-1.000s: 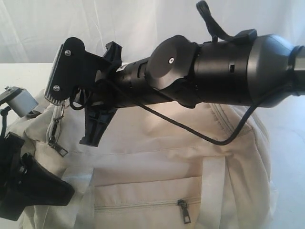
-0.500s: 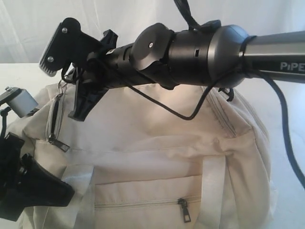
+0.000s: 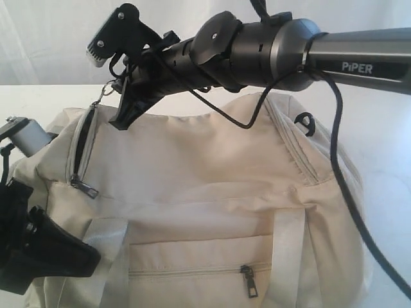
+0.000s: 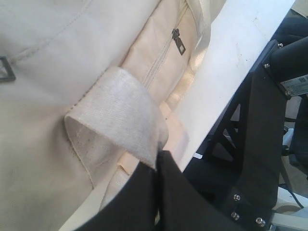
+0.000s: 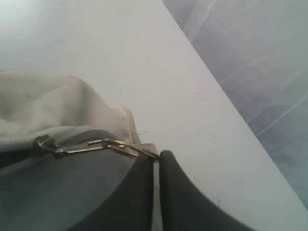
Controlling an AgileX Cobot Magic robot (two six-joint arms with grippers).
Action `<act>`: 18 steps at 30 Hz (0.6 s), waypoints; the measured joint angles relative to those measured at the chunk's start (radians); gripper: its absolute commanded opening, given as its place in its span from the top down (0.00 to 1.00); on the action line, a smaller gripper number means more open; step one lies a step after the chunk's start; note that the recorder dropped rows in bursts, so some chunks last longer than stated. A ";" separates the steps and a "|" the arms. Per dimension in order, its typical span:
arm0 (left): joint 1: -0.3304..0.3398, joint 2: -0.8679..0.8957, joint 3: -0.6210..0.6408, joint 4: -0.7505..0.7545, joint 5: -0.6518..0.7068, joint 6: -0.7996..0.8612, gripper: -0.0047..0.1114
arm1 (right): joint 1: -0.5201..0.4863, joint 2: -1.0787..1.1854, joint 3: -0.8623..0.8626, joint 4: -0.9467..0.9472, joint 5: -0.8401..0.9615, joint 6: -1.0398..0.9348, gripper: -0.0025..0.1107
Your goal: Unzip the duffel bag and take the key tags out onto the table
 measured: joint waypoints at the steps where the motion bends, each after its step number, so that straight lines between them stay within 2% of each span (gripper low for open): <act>1: 0.000 0.000 0.000 0.000 0.000 -0.001 0.96 | -0.005 0.007 -0.008 0.000 0.007 0.011 0.98; 12: 0.000 0.000 -0.004 0.013 0.000 -0.025 0.95 | -0.042 0.056 -0.057 0.002 0.099 0.078 0.98; 14: 0.000 0.000 -0.004 0.015 0.002 -0.025 0.86 | -0.044 0.056 -0.059 0.002 0.120 0.082 0.98; 18: 0.000 -0.001 -0.004 0.022 0.004 -0.014 0.56 | -0.049 0.056 -0.059 0.002 0.152 0.084 0.98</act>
